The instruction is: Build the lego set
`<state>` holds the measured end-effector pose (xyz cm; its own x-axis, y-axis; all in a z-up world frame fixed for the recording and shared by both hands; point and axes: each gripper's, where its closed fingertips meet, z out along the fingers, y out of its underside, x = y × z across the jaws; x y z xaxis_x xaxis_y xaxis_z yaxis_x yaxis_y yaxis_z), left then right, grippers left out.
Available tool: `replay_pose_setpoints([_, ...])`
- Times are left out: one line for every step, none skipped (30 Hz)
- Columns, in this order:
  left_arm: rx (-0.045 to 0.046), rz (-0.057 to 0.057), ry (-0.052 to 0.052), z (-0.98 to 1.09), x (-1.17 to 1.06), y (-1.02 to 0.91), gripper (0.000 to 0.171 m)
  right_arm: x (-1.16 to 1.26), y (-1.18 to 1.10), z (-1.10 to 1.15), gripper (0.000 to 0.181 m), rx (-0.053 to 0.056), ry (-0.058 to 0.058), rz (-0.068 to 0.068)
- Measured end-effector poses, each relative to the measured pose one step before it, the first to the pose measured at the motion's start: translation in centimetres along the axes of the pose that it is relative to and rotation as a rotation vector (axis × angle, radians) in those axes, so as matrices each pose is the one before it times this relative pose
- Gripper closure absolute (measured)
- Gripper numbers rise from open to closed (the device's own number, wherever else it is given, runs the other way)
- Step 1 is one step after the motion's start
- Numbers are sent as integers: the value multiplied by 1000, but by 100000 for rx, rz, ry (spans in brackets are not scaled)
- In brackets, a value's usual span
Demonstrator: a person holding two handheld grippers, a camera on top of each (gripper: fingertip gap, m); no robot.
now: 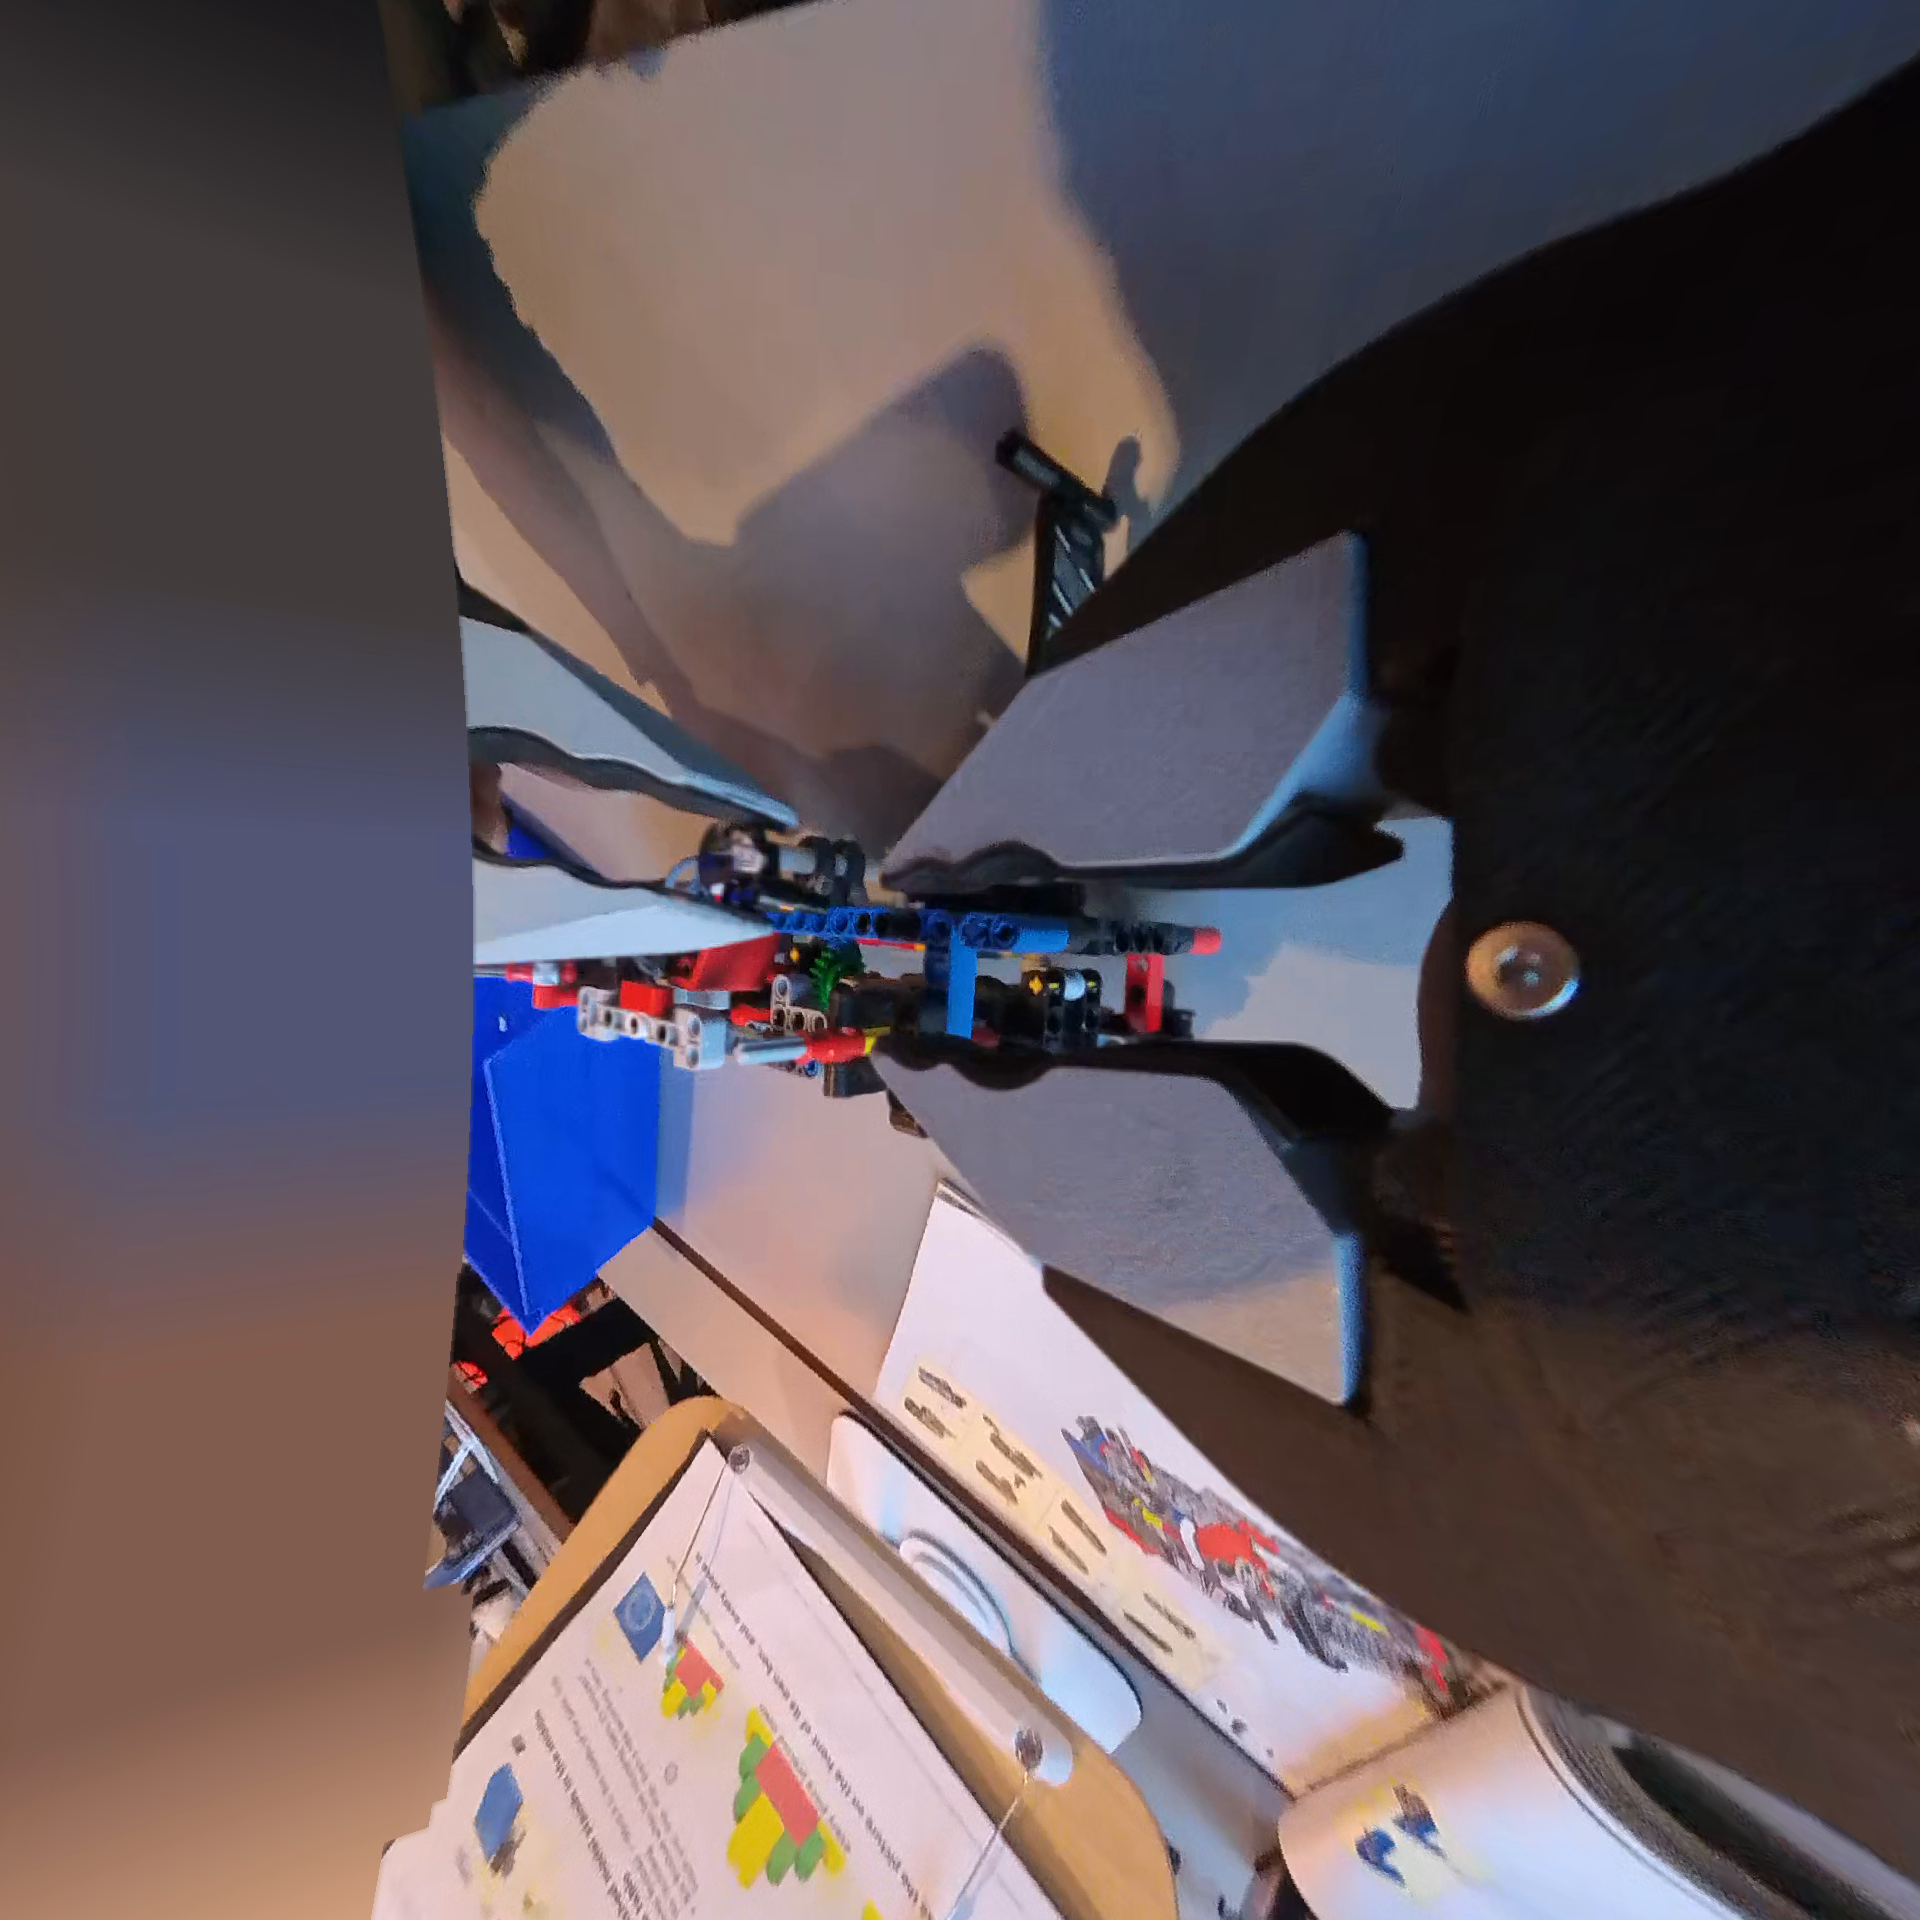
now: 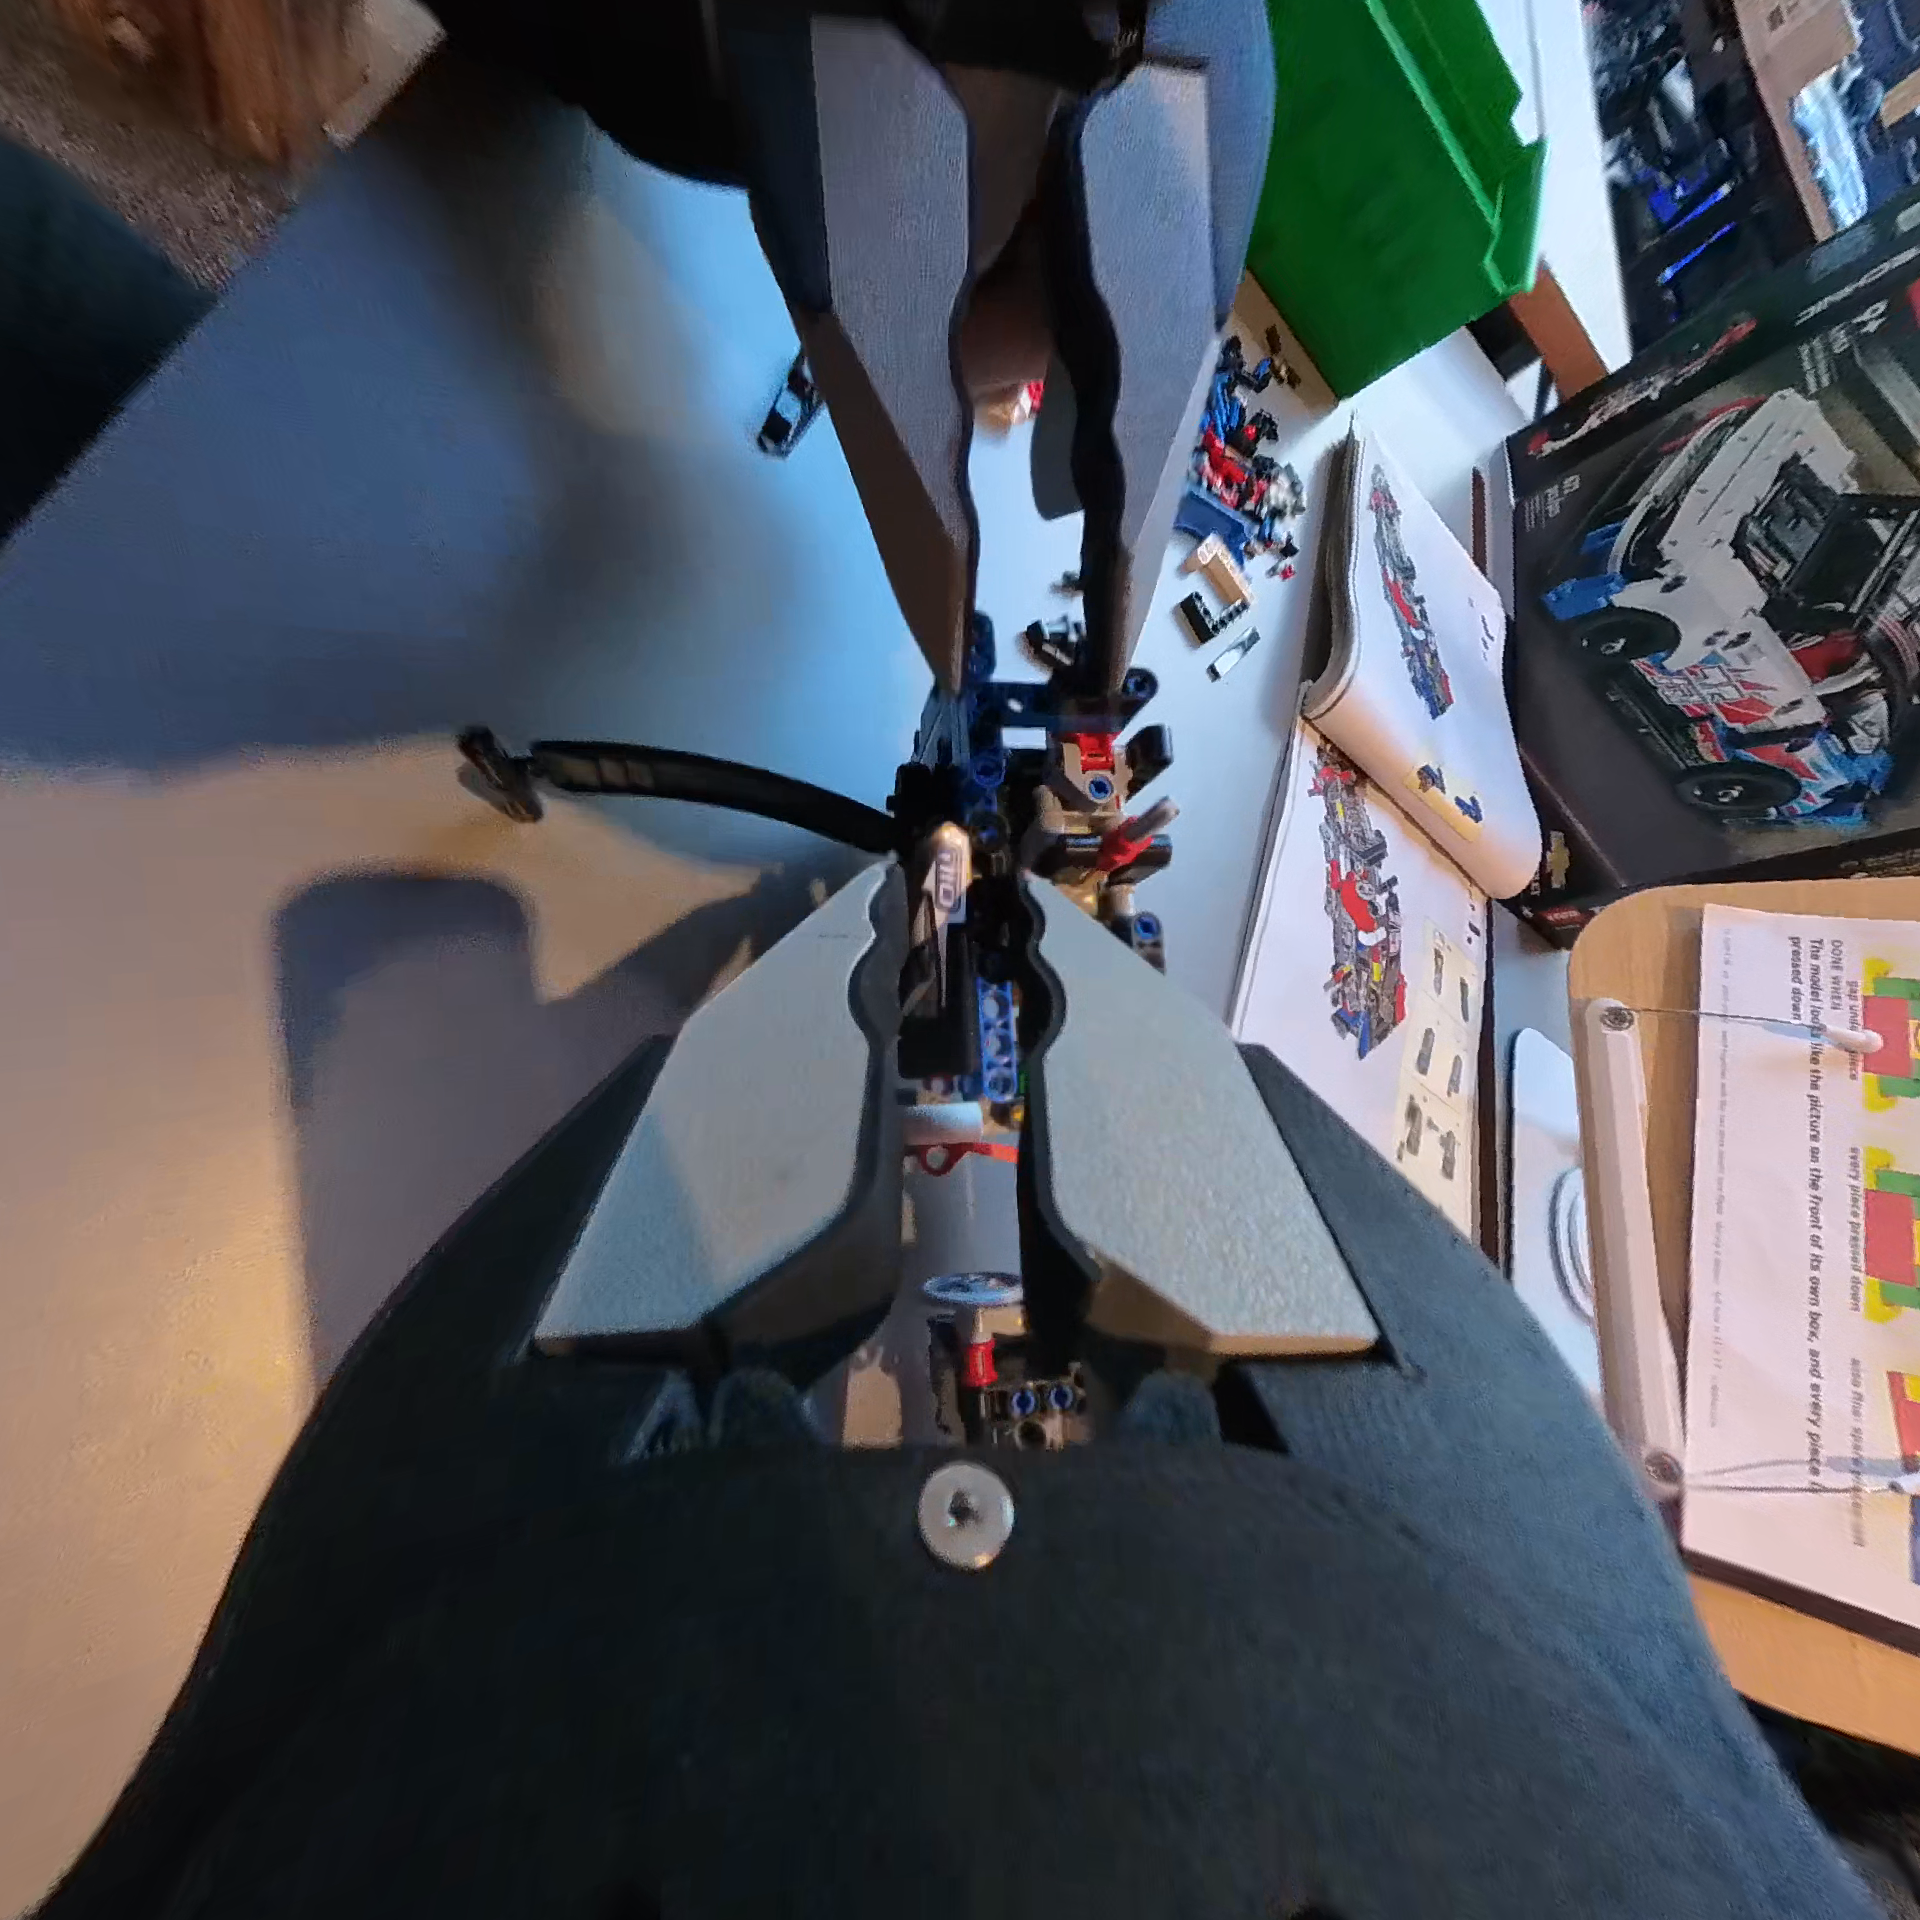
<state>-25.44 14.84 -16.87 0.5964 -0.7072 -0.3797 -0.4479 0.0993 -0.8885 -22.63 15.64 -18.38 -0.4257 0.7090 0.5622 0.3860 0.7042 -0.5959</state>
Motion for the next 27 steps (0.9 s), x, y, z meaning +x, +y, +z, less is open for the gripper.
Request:
replay_pose_setpoints([418,-729,479,13,147,-44,146,-74,234,198,165,-2454,232,-1692])
replay_pose_setpoints([97,713,-195,17,117,-8,144,-36,-39,151,165,-1374,510,-1542])
replay_pose_setpoints([-39,1319,-982,16,5,33,143,32,-244,110,165,-600,521,-899])
replay_pose_setpoints([-11,1036,-977,15,-61,21,143,101,-211,115,165,-877,521,-321])
replay_pose_setpoints([-96,248,-856,19,-113,-5,143,126,-118,97,165,-1362,354,-170])
replay_pose_setpoints([-13,-42,-379,-23,-106,-103,142,137,15,65,165,-1791,324,-85])
replay_pose_setpoints([-82,178,85,-58,-102,-86,139,190,171,-1,165,-2203,661,136])
replay_pose_setpoints([-405,493,-131,-94,-194,61,135,193,228,-110,165,-2126,965,368])
replay_pose_setpoints([-57,269,72,-86,-196,188,129,166,161,-184,166,-1097,1135,794])
replay_pose_setpoints([2270,-608,1093,-101,-33,79,122,148,18,-234,165,431,1485,1700])
replay_pose_setpoints([4785,-2142,1893,-131,112,-5,120,123,-143,-229,165,2072,1862,2957])
replay_pose_setpoints([4871,-3921,2443,-111,191,26,121,57,-276,-188,165,3500,1972,3970])
replay_pose_setpoints([1339,-3124,1549,-21,54,226,120,-11,-301,-158,165,4015,2048,3915])
replay_pose_setpoints([-2083,320,-330,51,-92,307,116,-50,-273,-127,165,4019,2361,2880])
replay_pose_setpoints([827,382,-2573,96,-361,113,113,-62,-230,-99,165,3781,2387,1889])
replay_pose_setpoints([1155,-1817,-1847,173,-296,256,113,-91,-129,-72,165,2762,1876,1301])
replay_pose_setpoints([-917,-4172,981,312,74,522,113,-81,-14,-70,165,1423,1192,675])
replay_pose_setpoints([-1870,-3336,3523,349,488,532,113,-62,-86,-114,165,1309,574,-178])
replay_pose_setpoints([-2035,-499,645,317,145,464,110,-76,-257,-135,166,2195,-188,-775])
replay_pose_setpoints([-2399,926,-1124,141,-112,293,109,-66,-214,-74,166,1624,-1113,-730])
replay_pose_setpoints([-466,908,-434,3,1,77,108,-74,19,18,166,34,-1828,-324])
replay_pose_setpoints([617,463,-645,-76,-27,-73,110,-67,232,74,166,-852,-2113,508])
replay_pose_setpoints([399,136,-353,-22,-37,-61,112,-3,342,117,166,-715,-1617,1647])
replay_pose_setpoints([-100,-468,332,87,-11,17,114,91,267,133,165,259,-872,2425])
replay_pose_setpoints([714,-1142,346,95,-45,-86,114,-56,20,170,166,1583,-1456,2772])
replay_pose_setpoints([1183,-1670,-69,33,-138,-158,118,-242,-94,197,166,1606,-2350,2830])
replay_pose_setpoints([1229,-1919,-195,-33,-186,-133,122,-288,-33,146,165,434,-2153,2015])
